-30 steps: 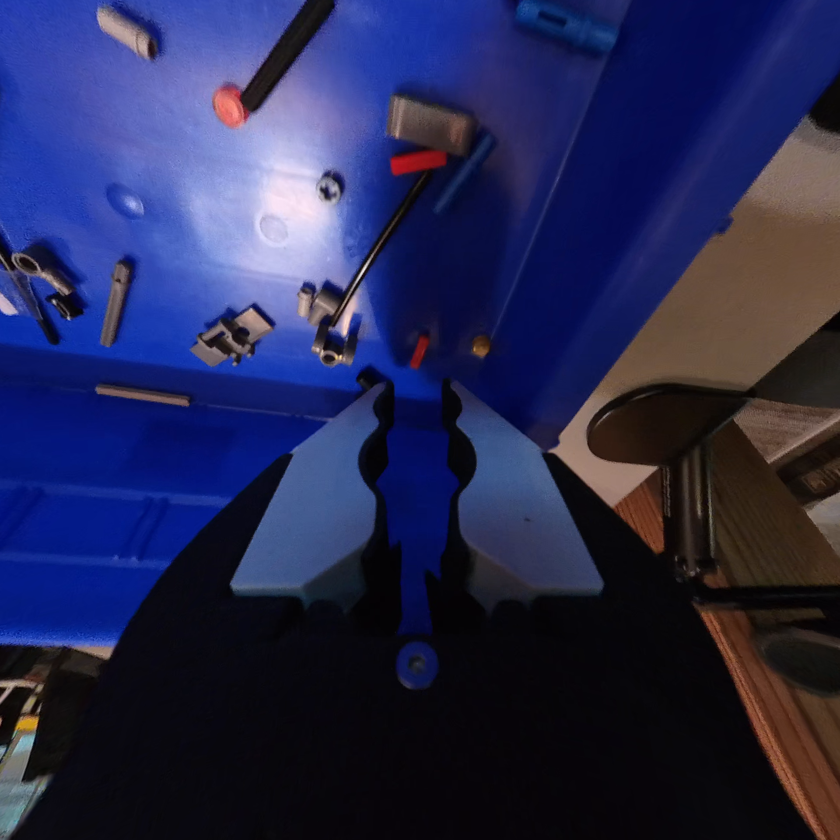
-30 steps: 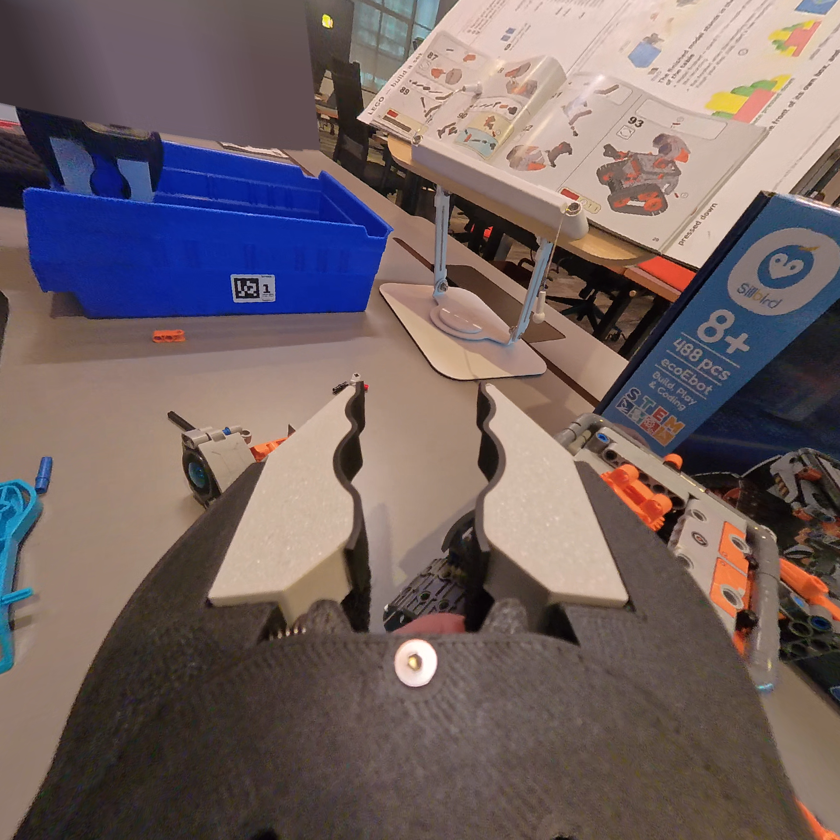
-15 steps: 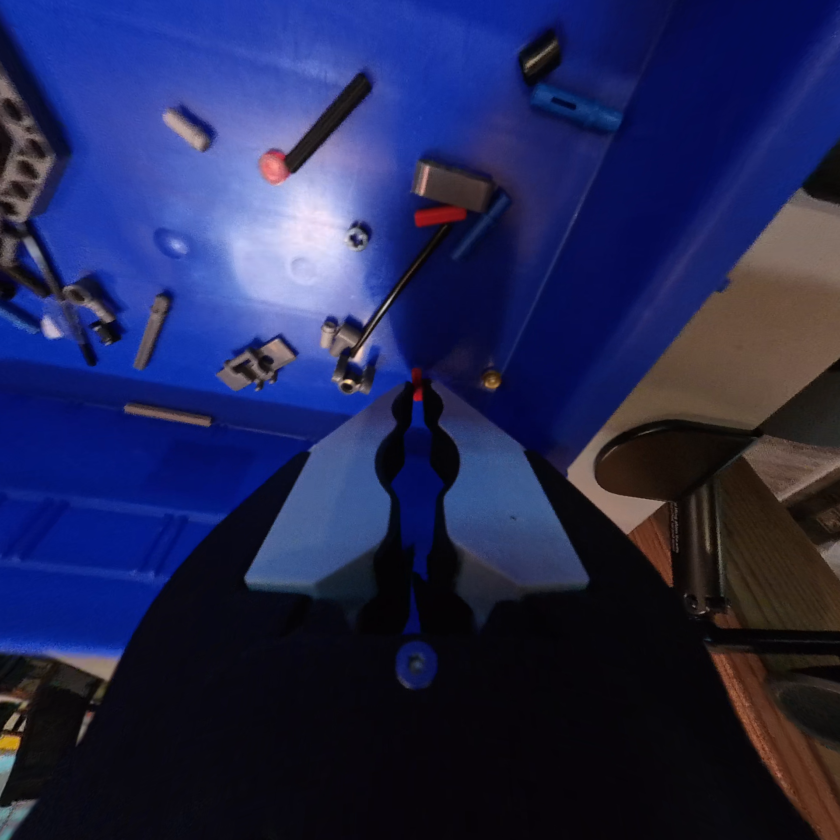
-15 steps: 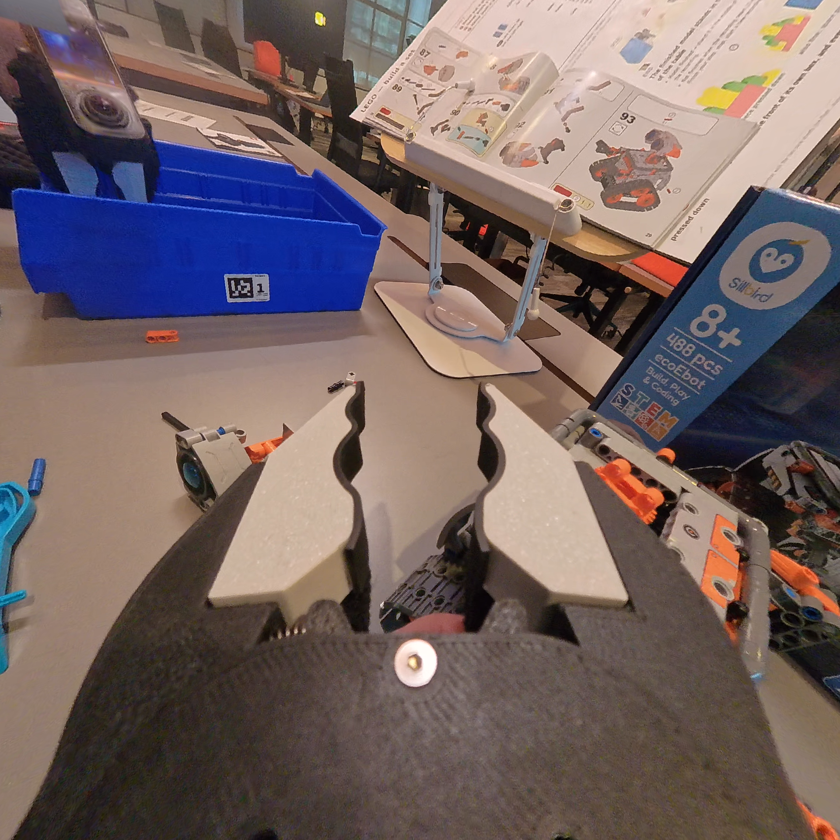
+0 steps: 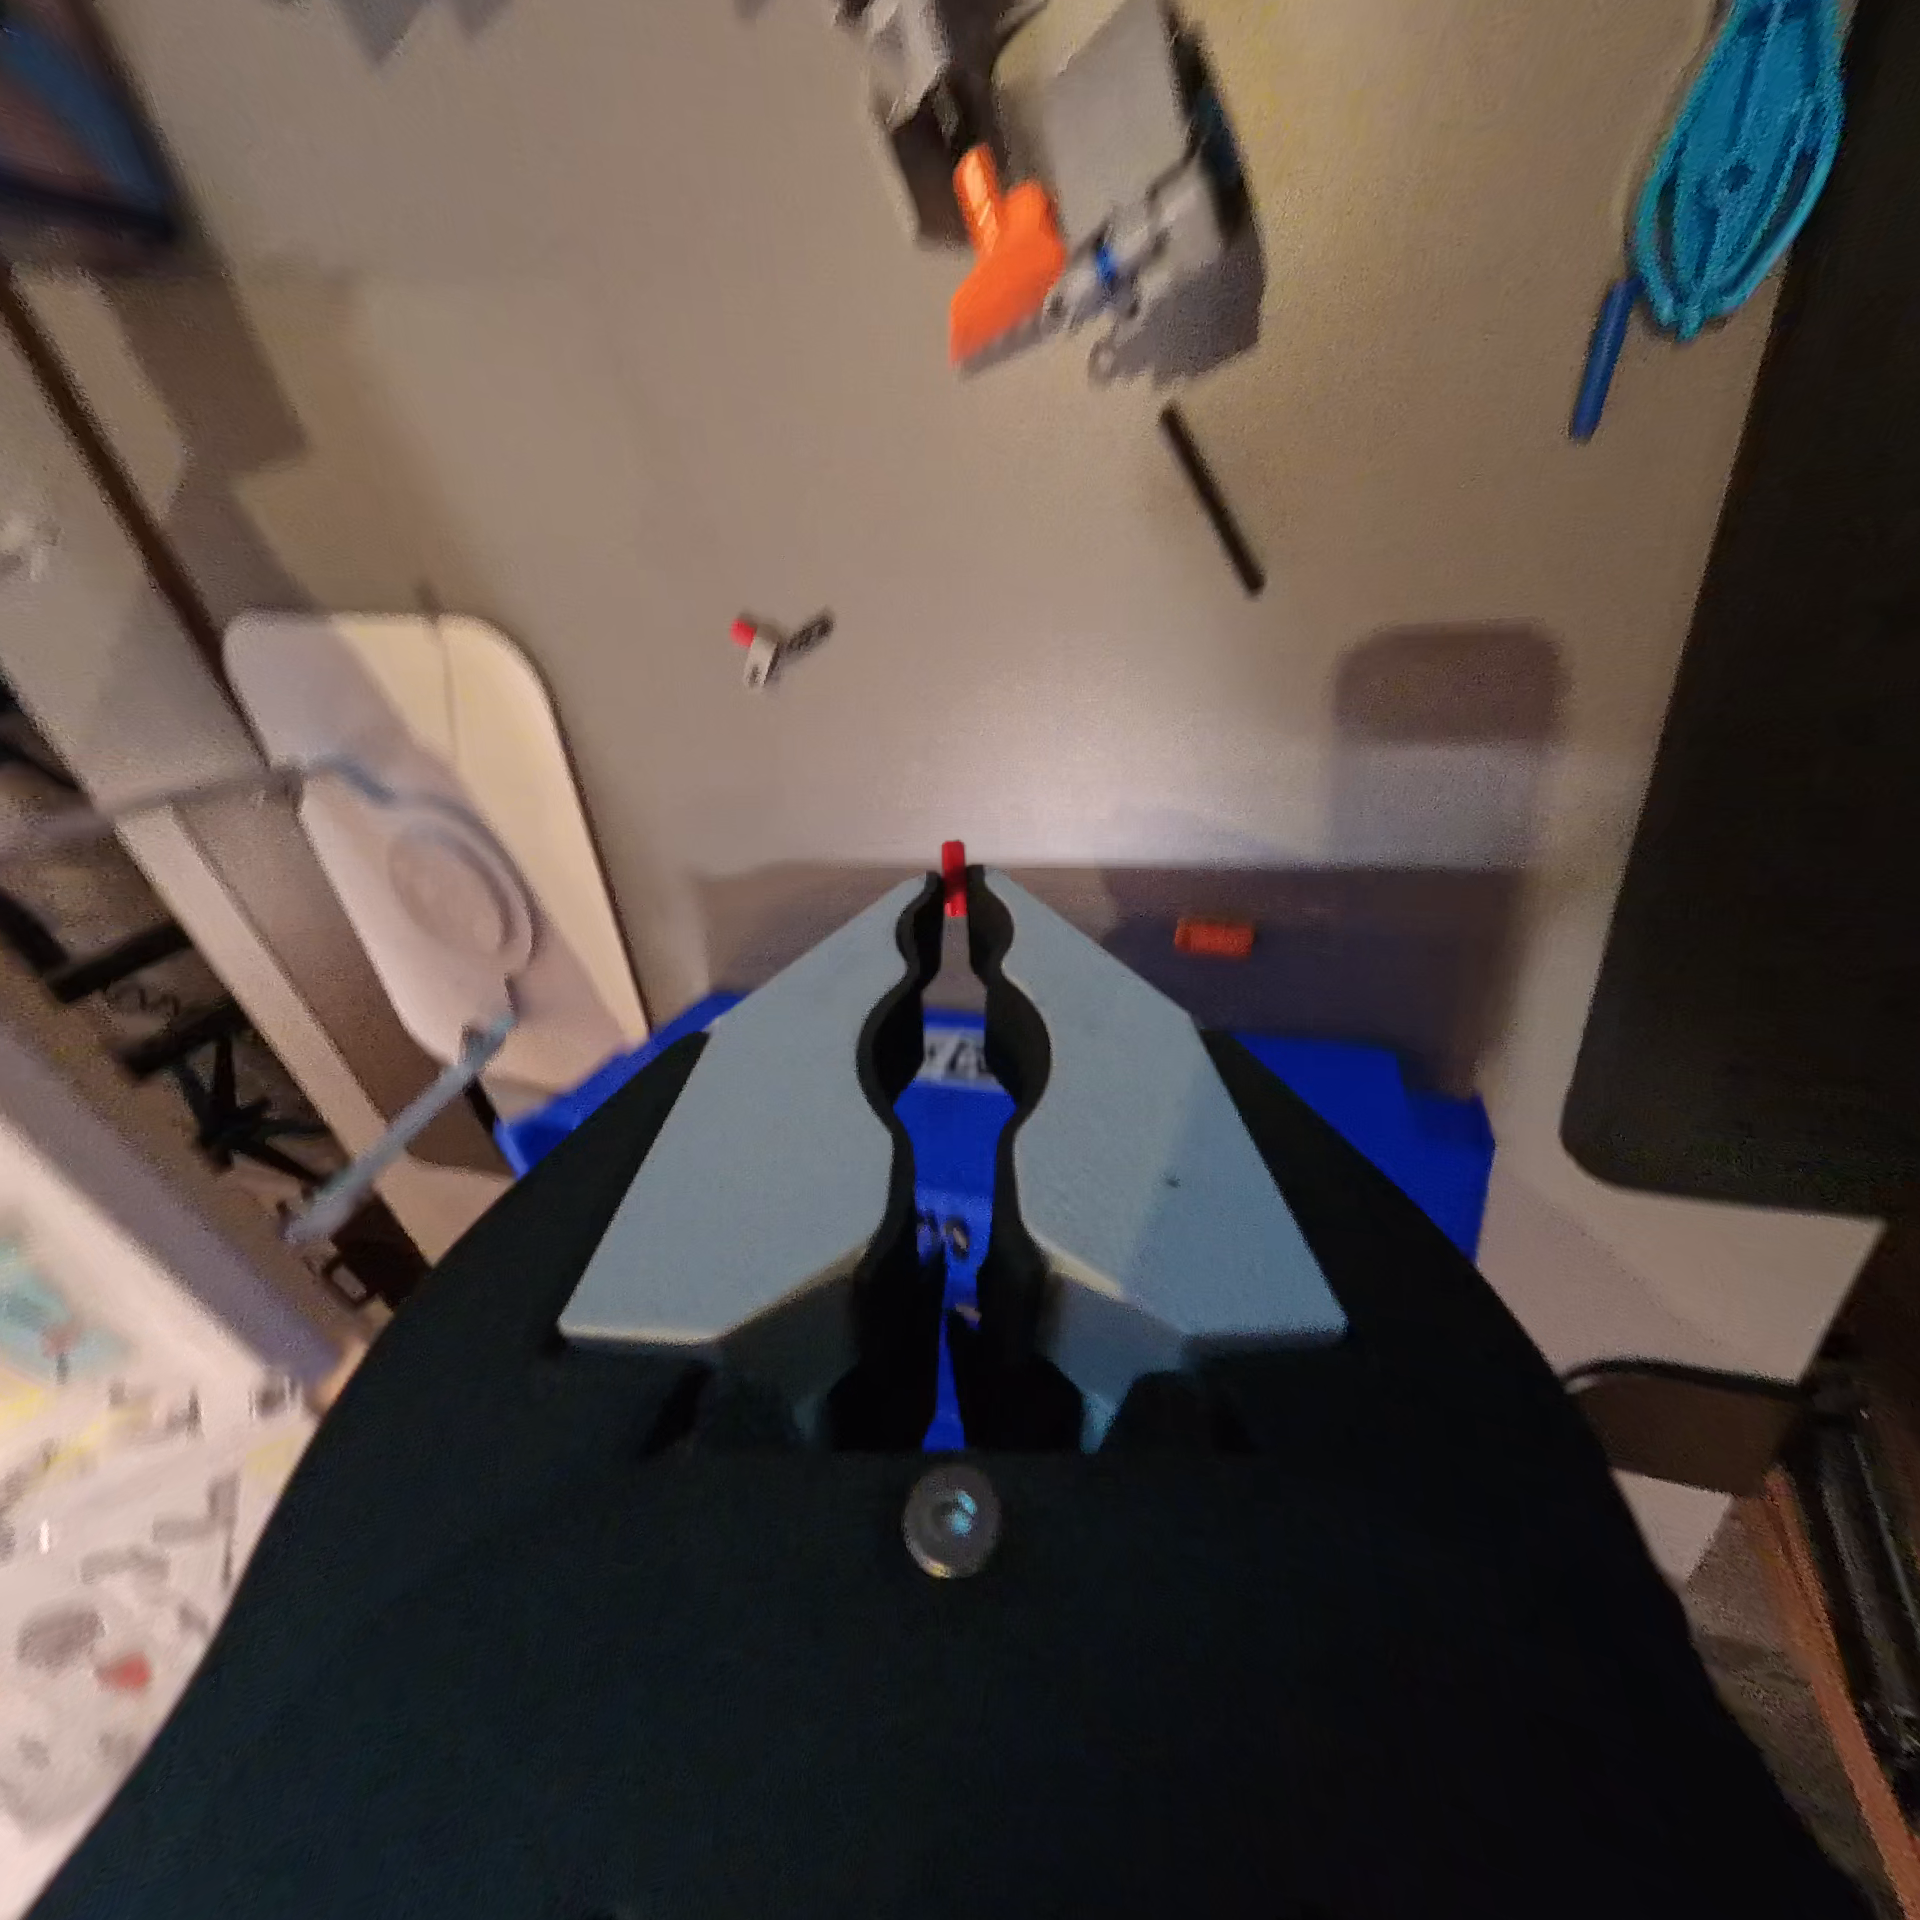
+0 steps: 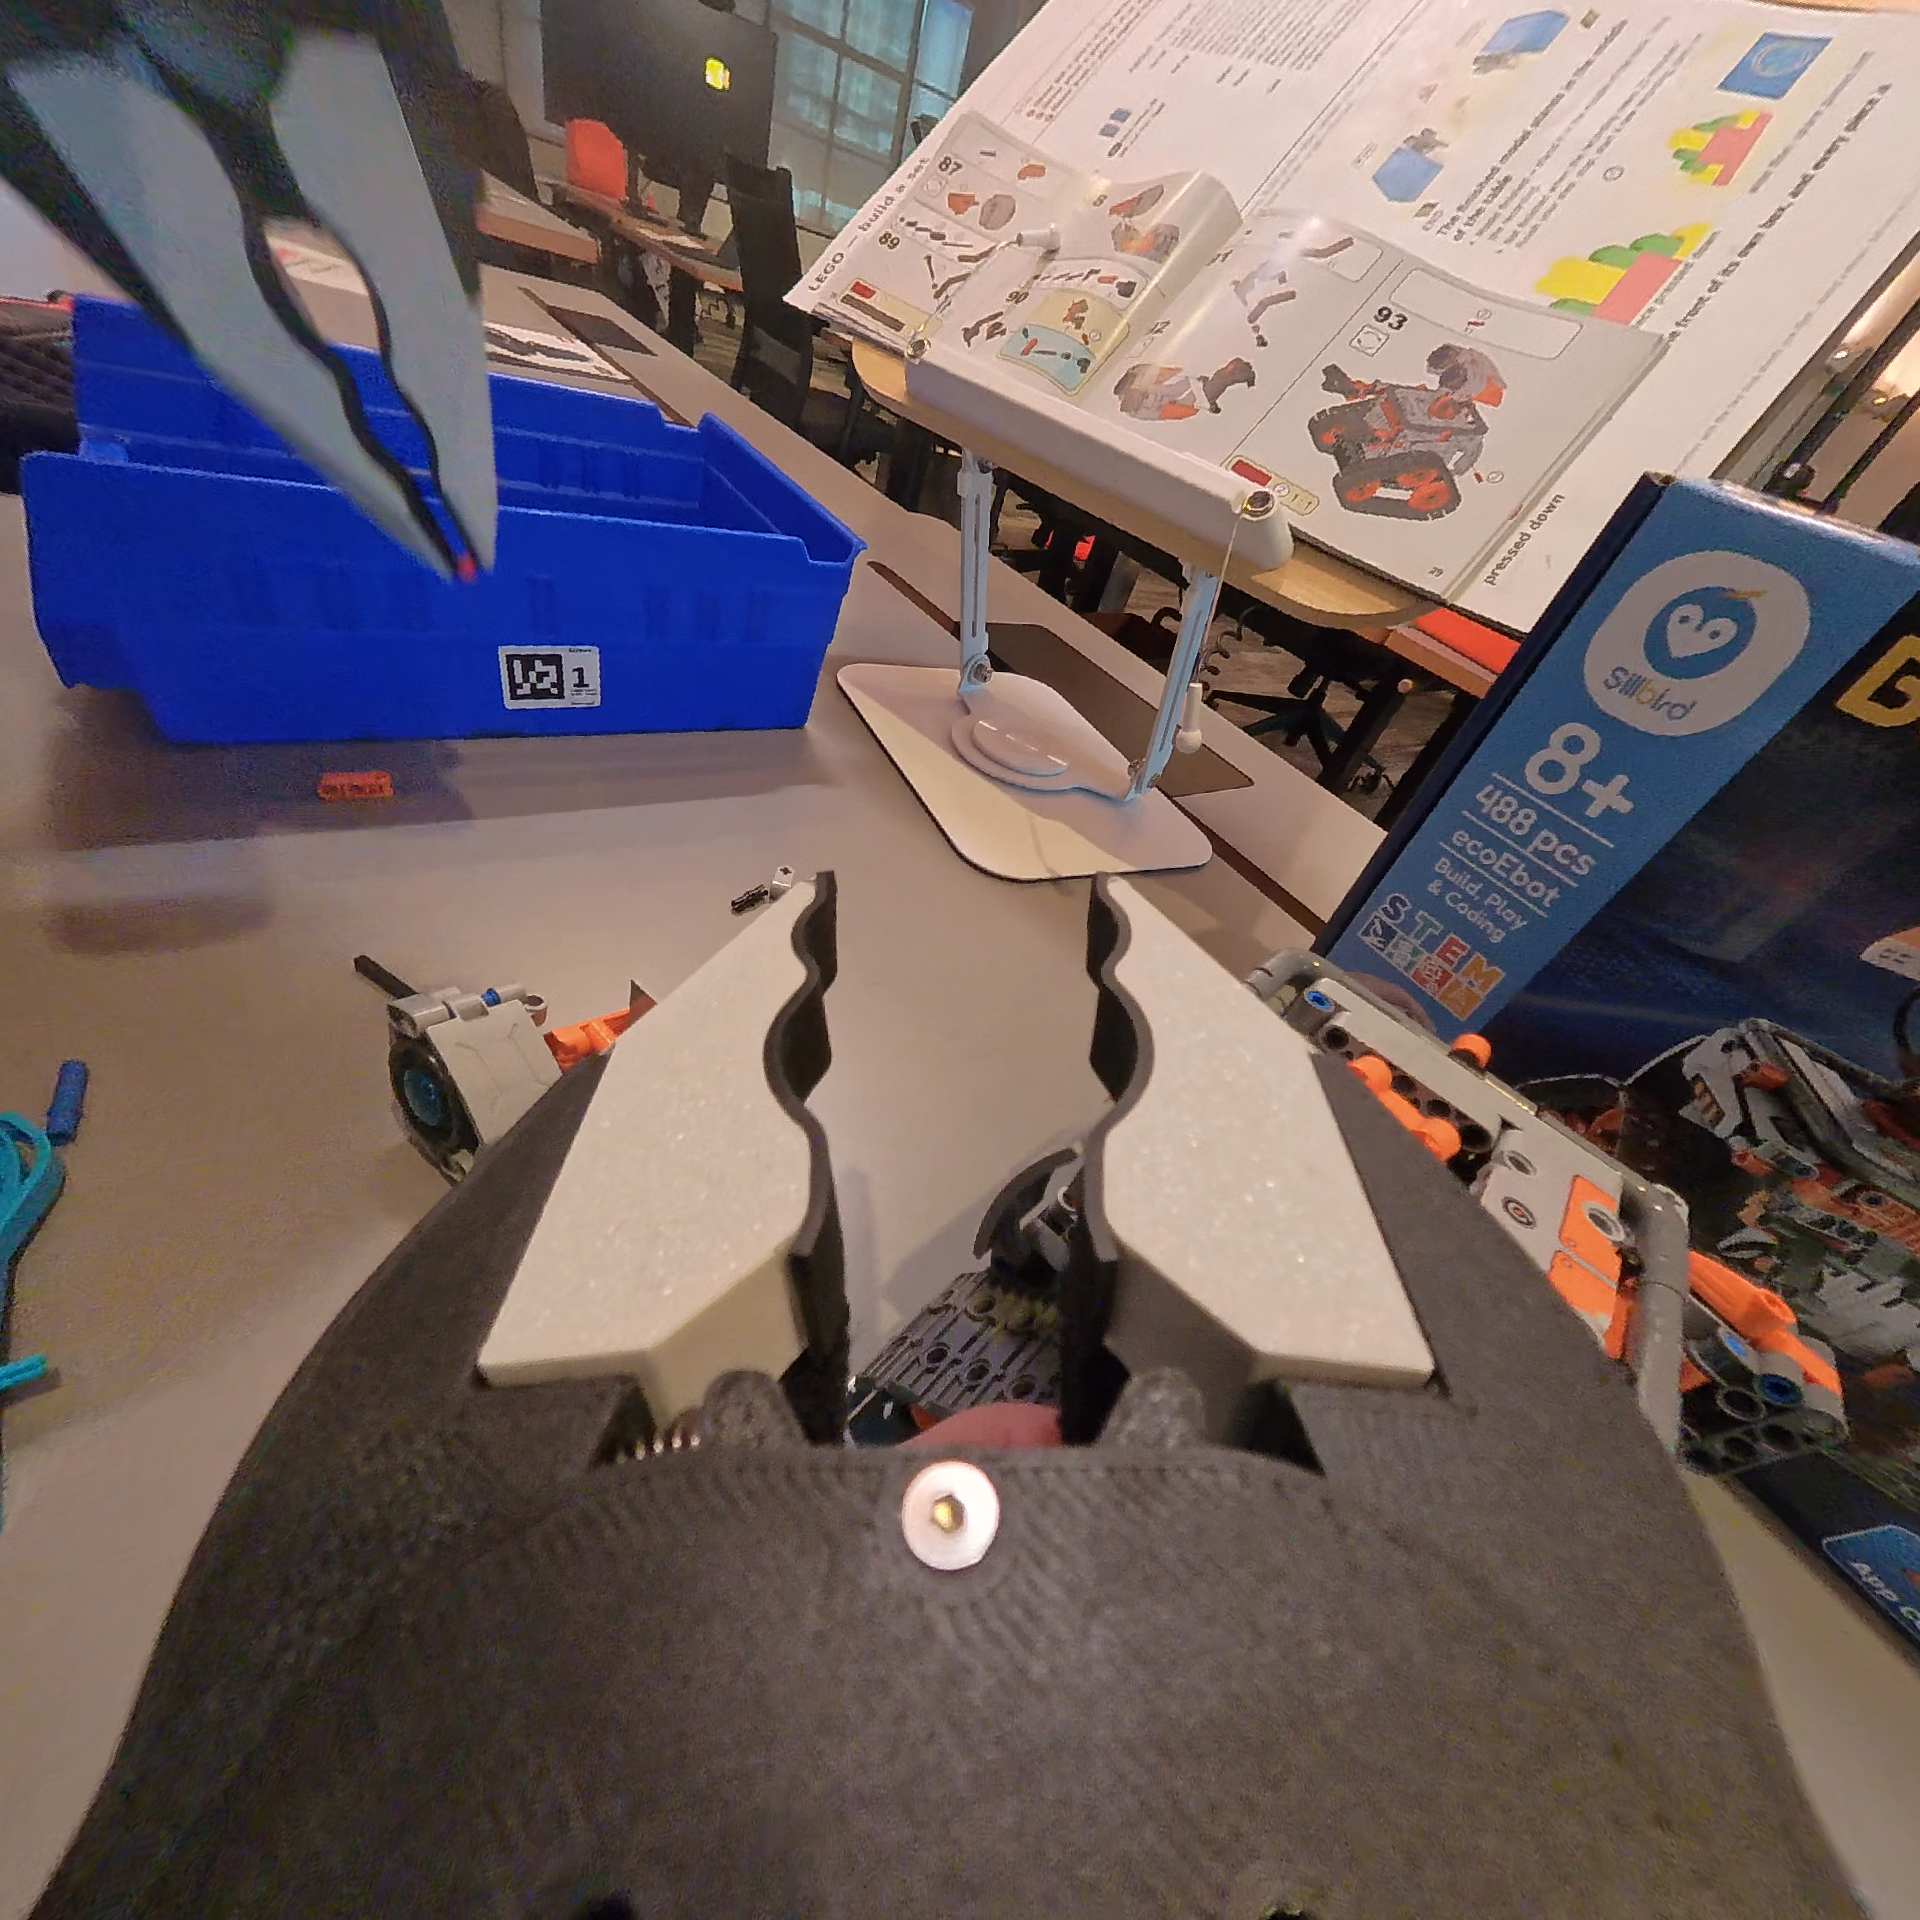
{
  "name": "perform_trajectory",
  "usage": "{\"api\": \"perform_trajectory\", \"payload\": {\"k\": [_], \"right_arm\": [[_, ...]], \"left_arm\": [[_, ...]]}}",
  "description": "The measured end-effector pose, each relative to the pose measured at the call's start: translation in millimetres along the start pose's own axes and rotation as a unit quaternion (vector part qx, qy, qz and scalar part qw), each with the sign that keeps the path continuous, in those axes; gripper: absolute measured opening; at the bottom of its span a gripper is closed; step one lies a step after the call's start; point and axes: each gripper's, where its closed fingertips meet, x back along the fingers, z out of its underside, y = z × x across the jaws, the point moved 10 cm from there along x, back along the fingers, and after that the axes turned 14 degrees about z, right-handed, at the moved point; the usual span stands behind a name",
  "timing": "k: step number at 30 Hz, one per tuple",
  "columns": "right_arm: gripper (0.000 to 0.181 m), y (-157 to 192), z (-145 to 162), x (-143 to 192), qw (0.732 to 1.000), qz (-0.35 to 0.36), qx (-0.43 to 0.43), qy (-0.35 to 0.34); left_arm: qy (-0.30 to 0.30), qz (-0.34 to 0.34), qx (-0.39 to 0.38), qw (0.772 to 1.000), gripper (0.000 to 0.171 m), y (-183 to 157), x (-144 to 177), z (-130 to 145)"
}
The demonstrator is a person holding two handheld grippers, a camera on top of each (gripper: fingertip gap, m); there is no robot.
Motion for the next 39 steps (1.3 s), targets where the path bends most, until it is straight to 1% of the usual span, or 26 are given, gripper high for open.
{"api": "perform_trajectory", "payload": {"k": [2, 3, 4, 5, 6, 7, 10, 11, 14, 15, 17, 18, 21, 23, 25, 28, 30, 32, 34, 36, 39], "right_arm": [[0.046, 0.4, -1.3, 0.7, 1.000, -0.001, 0.001, -0.003], [0.046, 0.7, -2.2, 1.3, 1.000, -0.001, 0.002, -0.005], [0.046, 1.1, -3.0, 1.9, 1.000, -0.001, 0.004, -0.006], [0.046, 1.2, -3.9, 2.5, 1.000, -0.001, 0.006, -0.008], [0.047, 1.2, -5.0, 3.2, 1.000, -0.001, 0.006, -0.011], [0.047, 1.1, -5.9, 3.9, 1.000, -0.001, 0.005, -0.013], [0.046, 0.3, -6.5, 4.5, 1.000, -0.002, 0.002, -0.015], [0.046, 0.1, -6.1, 4.2, 1.000, -0.002, 0.001, -0.014], [0.047, 0.0, -3.7, 2.8, 1.000, -0.002, 0.001, -0.008], [0.047, -0.1, -2.8, 2.2, 1.000, -0.002, 0.002, -0.006], [0.047, -0.9, -1.1, 1.5, 1.000, 0.000, 0.001, -0.003], [0.047, -1.5, -0.6, 1.3, 1.000, 0.001, 0.000, -0.002], [0.047, -4.1, 0.0, 1.7, 1.000, 0.005, -0.002, -0.003], [0.047, -5.9, 0.1, 2.2, 1.000, 0.009, -0.003, -0.003], [0.046, -7.3, 0.2, 2.6, 1.000, 0.012, -0.003, -0.003], [0.046, -9.3, 1.1, 2.4, 1.000, 0.016, -0.002, -0.002], [0.046, -11.0, 2.5, 2.2, 1.000, 0.020, -0.003, 0.000], [0.046, -12.4, 4.0, 1.8, 1.000, 0.024, -0.003, 0.002], [0.046, -13.6, 4.7, 1.8, 1.000, 0.028, 0.001, 0.001], [0.045, -12.9, 3.9, 3.3, 1.000, 0.026, 0.011, -0.006], [0.043, -10.1, 1.1, 5.3, 0.999, 0.030, 0.037, -0.013]], "left_arm": [[0.017, 0.016, -0.008, 1.000, 0.002, 7.1, -22.7, -21.3], [0.030, 0.035, -0.008, 0.999, 0.002, 9.9, -34.0, -26.8], [0.028, 0.044, -0.015, 0.999, 0.002, 12.9, -44.3, -31.6], [0.033, 0.060, -0.019, 0.997, 0.002, 14.0, -55.6, -34.3], [0.062, 0.073, -0.025, 0.995, 0.002, 13.3, -67.8, -33.9], [0.084, 0.070, -0.037, 0.993, 0.002, 12.1, -78.2, -33.9], [0.082, 0.091, -0.042, 0.992, 0.002, 7.1, -94.7, -36.6], [0.080, 0.086, -0.044, 0.992, 0.002, 8.0, -97.2, -36.4], [0.055, 0.105, -0.034, 0.992, 0.002, 9.0, -101.2, -37.3], [0.048, 0.110, -0.030, 0.992, 0.007, 9.3, -100.6, -38.0], [0.036, 0.103, -0.023, 0.994, 0.021, 10.2, -98.2, -39.1], [0.025, 0.103, -0.023, 0.994, 0.024, 9.3, -95.1, -39.3], [-0.024, 0.076, -0.013, 0.997, 0.032, 8.7, -71.4, -32.2], [-0.053, 0.049, 0.008, 0.997, 0.033, 11.4, -45.2, -14.9], [-0.063, 0.013, 0.048, 0.997, 0.034, 20.0, -14.4, 17.1], [-0.073, -0.049, 0.129, 0.988, 0.028, 39.2, 29.4, 84.4], [-0.057, -0.066, 0.173, 0.981, 0.028, 46.6, 41.9, 130.0], [-0.037, -0.052, 0.202, 0.977, 0.028, 47.6, 40.0, 164.5], [-0.013, -0.034, 0.212, 0.977, 0.027, 45.4, 27.7, 187.5], [0.009, -0.008, 0.220, 0.975, 0.028, 42.2, 9.1, 201.7], [0.028, 0.003, 0.224, 0.974, 0.026, 42.9, -15.6, 213.5]]}}
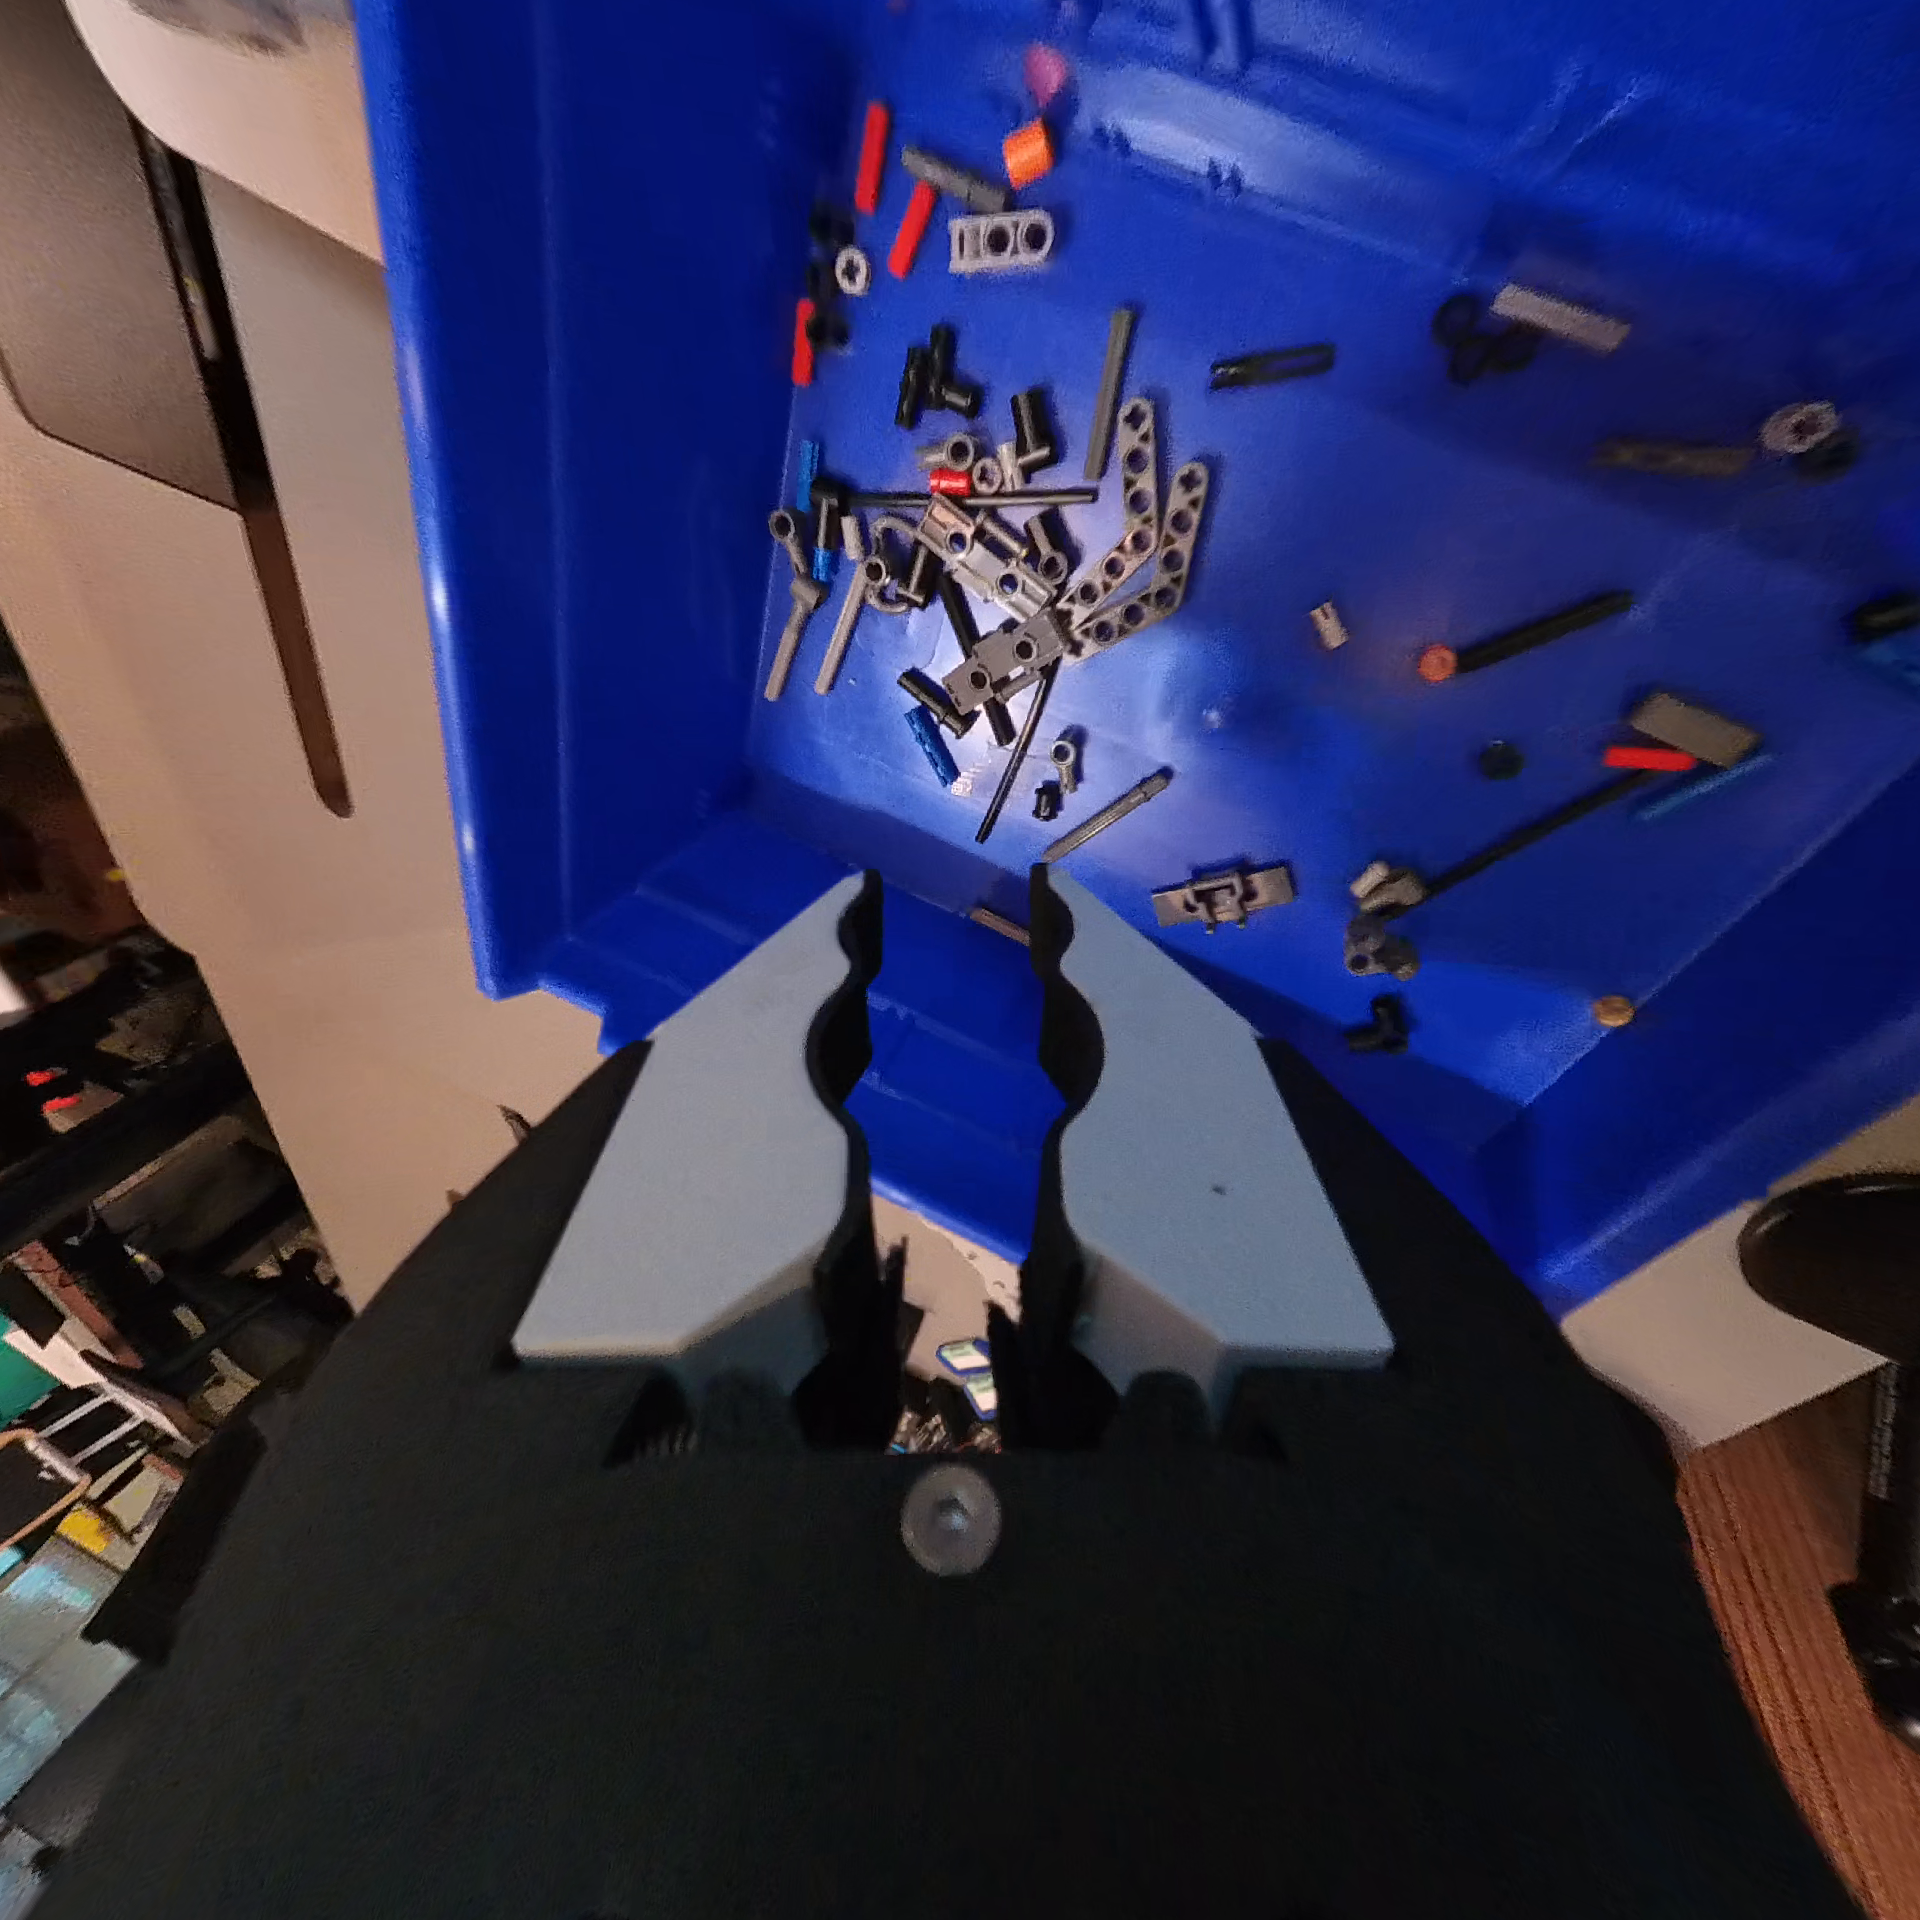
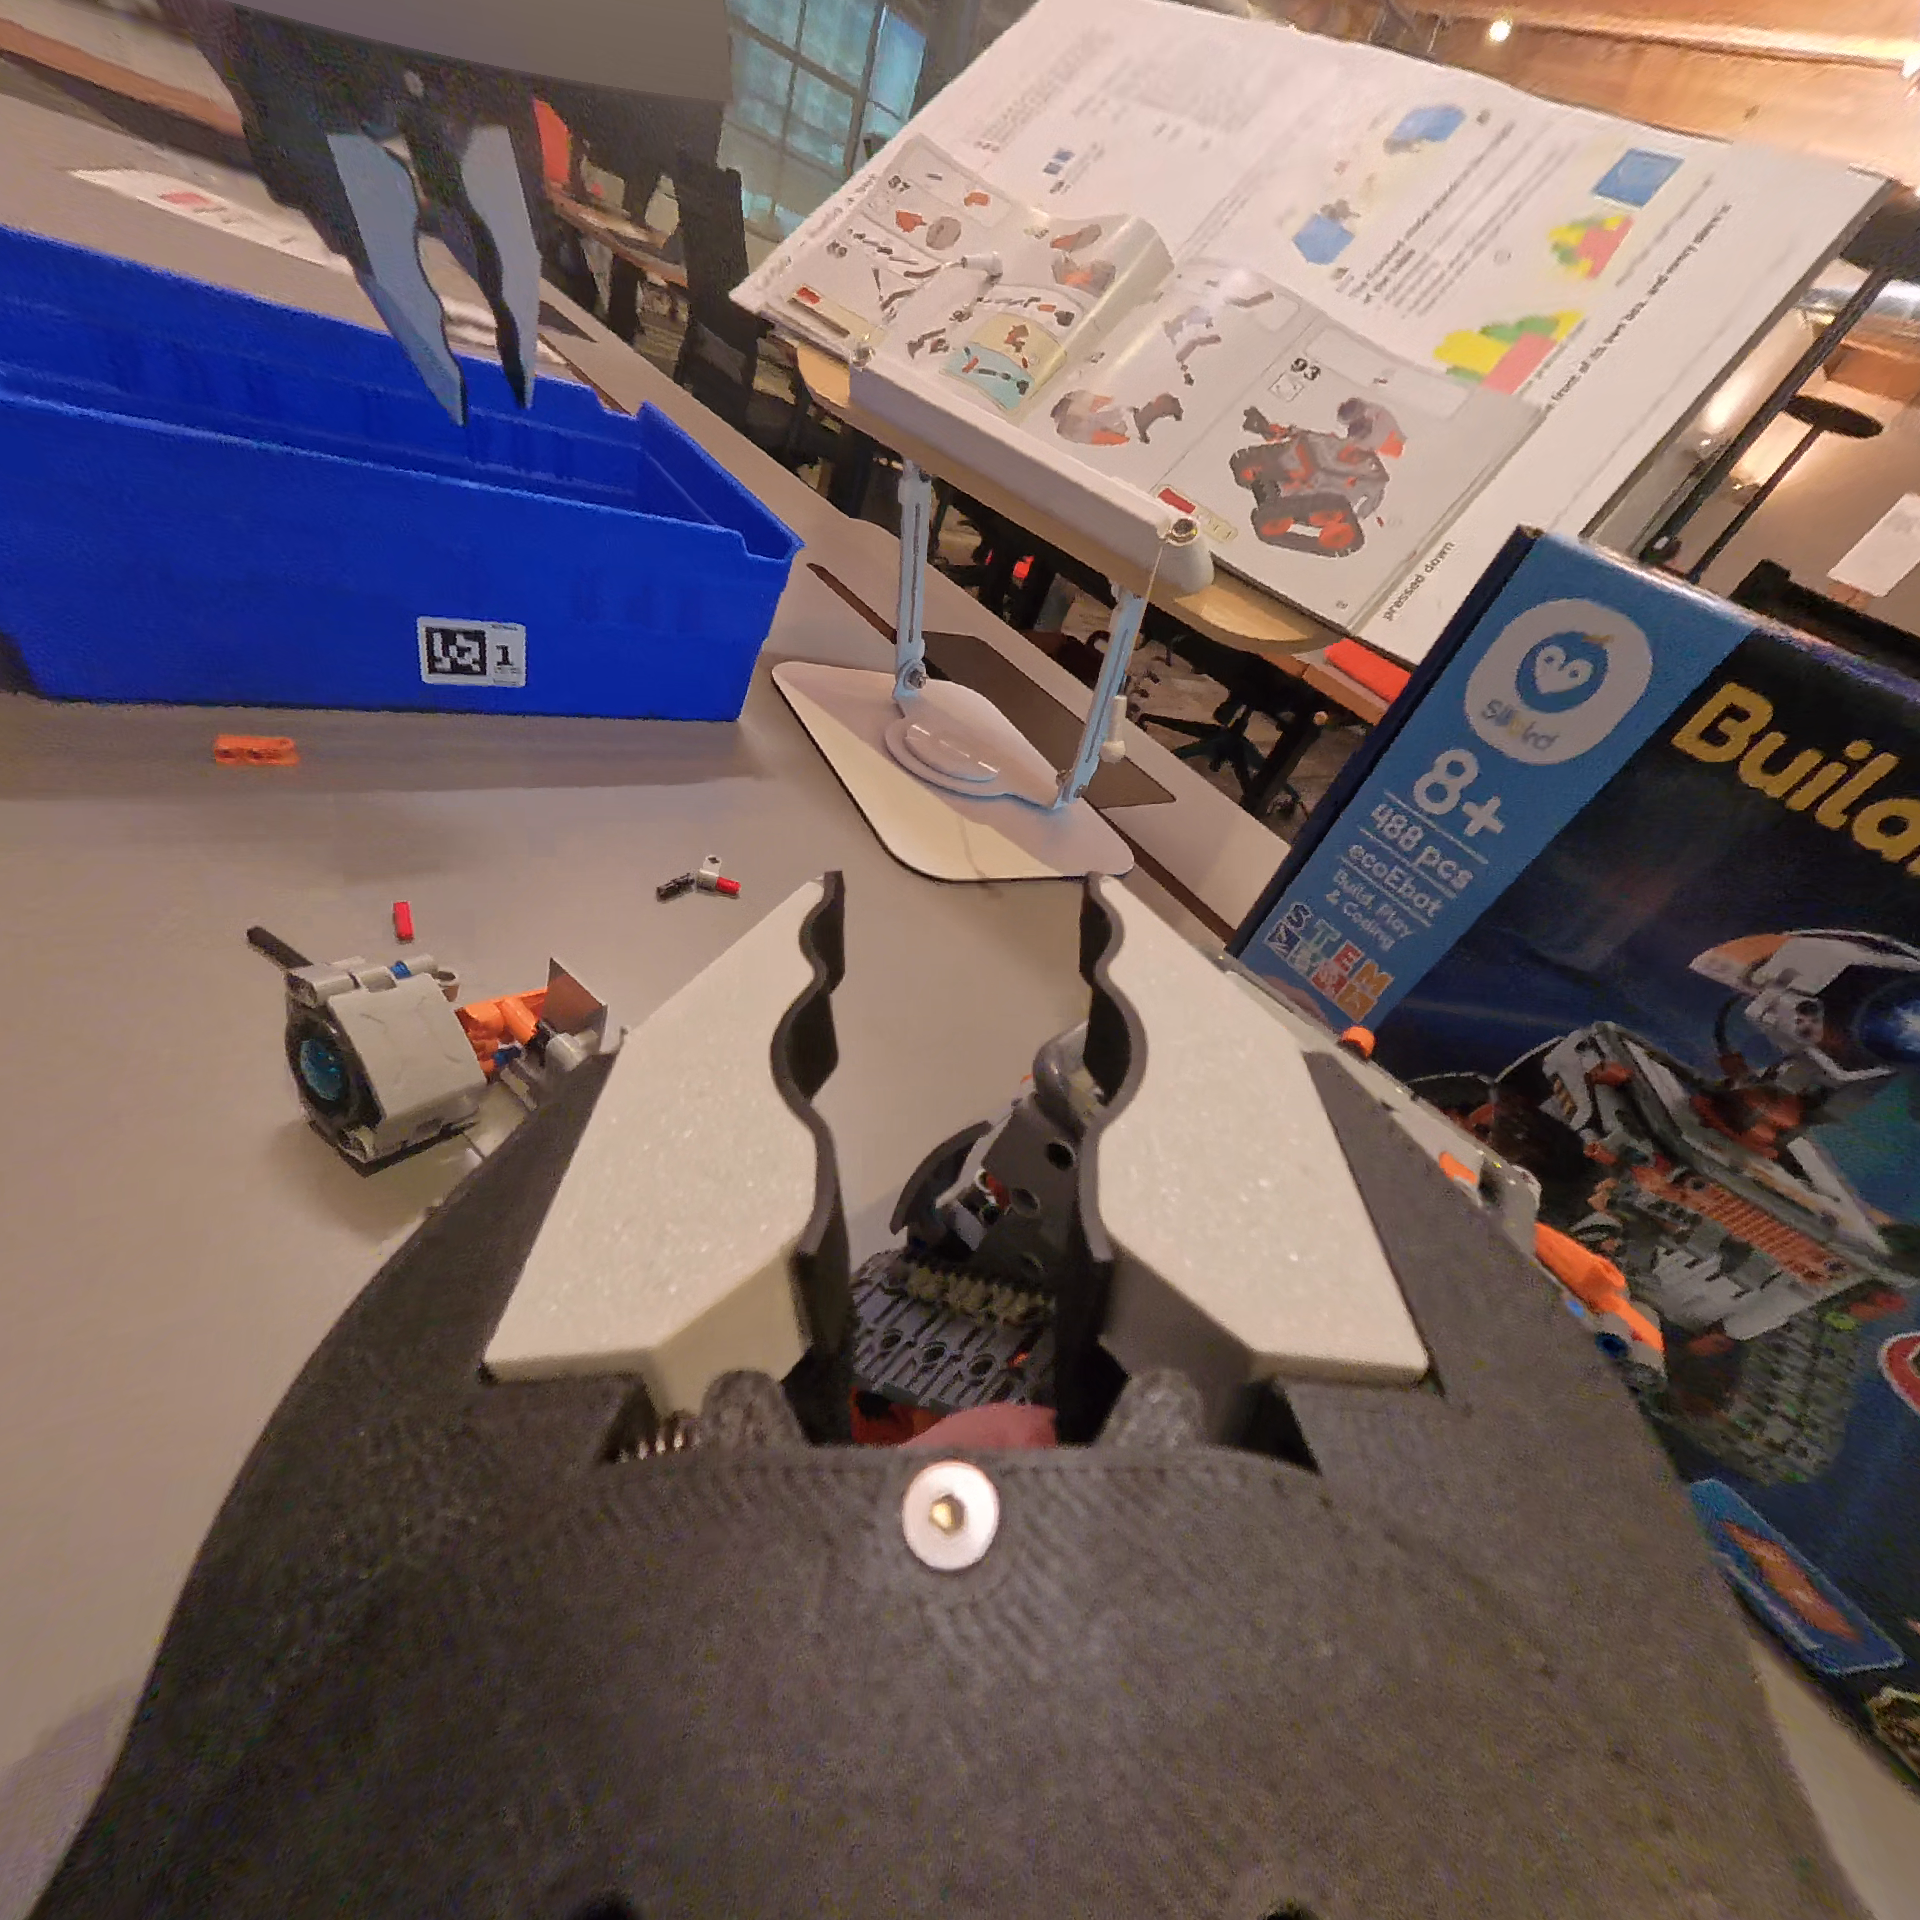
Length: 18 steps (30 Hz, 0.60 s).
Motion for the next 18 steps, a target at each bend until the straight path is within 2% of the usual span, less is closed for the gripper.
{"api": "perform_trajectory", "payload": {"k": [7, 12, 18], "right_arm": [[0.043, -3.4, 1.0, 2.6, 0.999, 0.017, 0.032, 0.002], [0.042, -8.7, 1.6, 5.1, 0.998, 0.042, 0.048, 0.007], [0.041, -8.7, 3.7, 4.9, 0.997, 0.054, 0.060, 0.014]], "left_arm": [[-0.013, 0.019, 0.002, 1.000, 0.028, 22.8, -36.8, -2.6], [-0.072, 0.016, -0.023, 0.997, 0.032, 33.6, -49.4, -19.6], [-0.067, 0.037, -0.041, 0.996, 0.030, 43.1, -67.1, -24.2]]}}
